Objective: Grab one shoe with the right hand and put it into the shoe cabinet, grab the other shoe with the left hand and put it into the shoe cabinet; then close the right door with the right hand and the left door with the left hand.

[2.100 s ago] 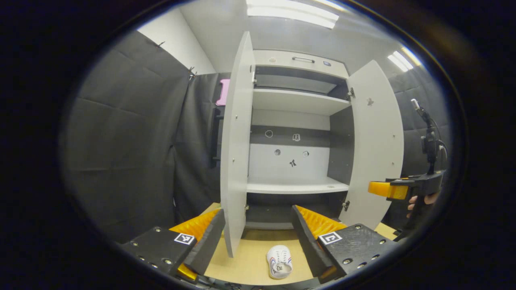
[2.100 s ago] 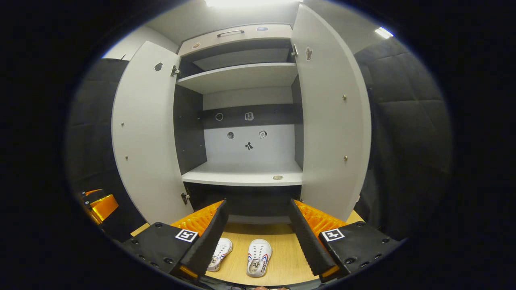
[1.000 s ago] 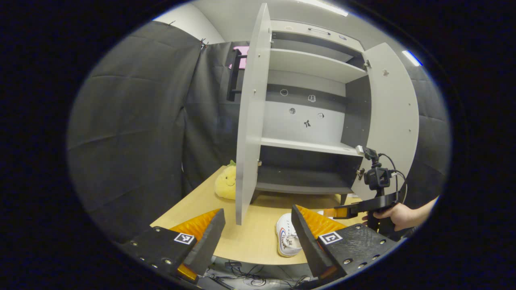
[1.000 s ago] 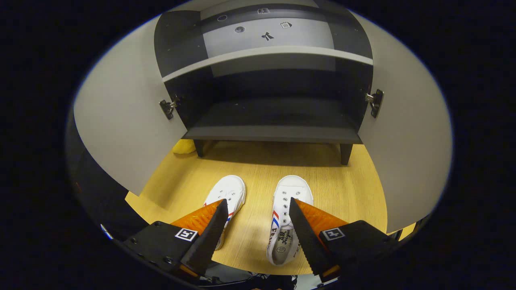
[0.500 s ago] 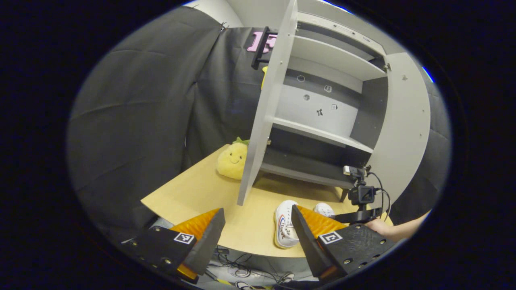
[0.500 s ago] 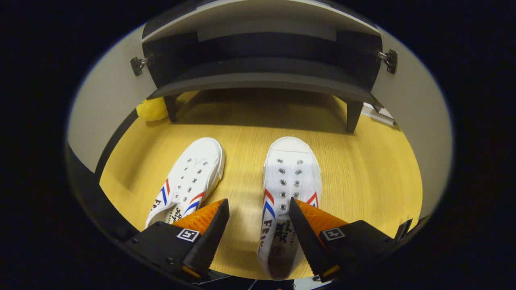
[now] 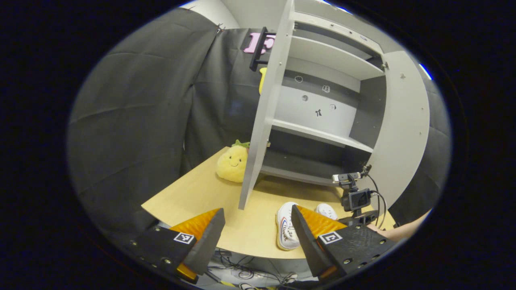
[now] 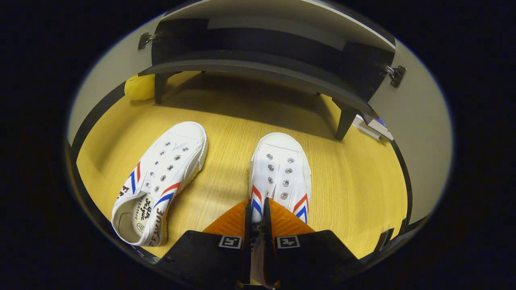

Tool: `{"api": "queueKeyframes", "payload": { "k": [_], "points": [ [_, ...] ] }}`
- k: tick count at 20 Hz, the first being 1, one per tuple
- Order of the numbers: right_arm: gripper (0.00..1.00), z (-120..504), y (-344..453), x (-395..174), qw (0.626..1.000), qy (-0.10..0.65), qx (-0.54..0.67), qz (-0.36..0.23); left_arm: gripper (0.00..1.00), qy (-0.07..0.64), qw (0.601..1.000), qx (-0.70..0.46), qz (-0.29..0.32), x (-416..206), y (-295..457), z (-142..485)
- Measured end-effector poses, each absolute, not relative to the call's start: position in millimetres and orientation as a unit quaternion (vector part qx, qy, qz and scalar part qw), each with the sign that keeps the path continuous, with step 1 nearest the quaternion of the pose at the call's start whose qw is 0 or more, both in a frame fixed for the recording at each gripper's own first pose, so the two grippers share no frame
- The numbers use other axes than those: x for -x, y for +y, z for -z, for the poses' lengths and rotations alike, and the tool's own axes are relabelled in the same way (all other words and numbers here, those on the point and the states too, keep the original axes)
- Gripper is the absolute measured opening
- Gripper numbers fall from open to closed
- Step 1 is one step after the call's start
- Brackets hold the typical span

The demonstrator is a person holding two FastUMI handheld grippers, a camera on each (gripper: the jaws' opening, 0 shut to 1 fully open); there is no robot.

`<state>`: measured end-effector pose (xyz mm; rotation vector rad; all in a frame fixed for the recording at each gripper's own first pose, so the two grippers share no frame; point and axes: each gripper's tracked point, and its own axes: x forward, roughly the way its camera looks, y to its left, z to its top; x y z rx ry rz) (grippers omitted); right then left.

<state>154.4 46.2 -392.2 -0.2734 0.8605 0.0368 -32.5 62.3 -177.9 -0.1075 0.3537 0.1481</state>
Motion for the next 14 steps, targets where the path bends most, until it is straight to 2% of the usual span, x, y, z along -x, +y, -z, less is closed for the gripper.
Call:
{"api": "queueKeyframes", "payload": {
  "k": [1,2,4,7,14],
  "points": [
    [0.17,393.2,47.0,-156.4,0.901,0.416,0.125,-0.026,0.95,0.176,0.981,0.044,-0.072,32.3,61.9,177.9],
    [0.07,374.9,49.8,-141.8,0.902,0.416,0.113,-0.026,0.95,0.176,0.981,0.038,-0.069,33.4,59.5,178.7],
    [0.02,383.0,46.3,-150.9,0.899,0.429,0.085,-0.034,0.95,0.176,0.982,0.039,-0.06,34.6,54.5,177.4],
    [0.02,367.5,43.3,-151.6,0.908,0.413,0.062,-0.03,0.94,0.169,0.984,0.039,-0.049,33.1,48.8,169.6],
    [0.01,278.1,50.9,-133.3,0.933,0.349,0.058,-0.06,0.95,0.145,0.989,0.009,-0.022,32.3,32.0,145.7]
  ]
}}
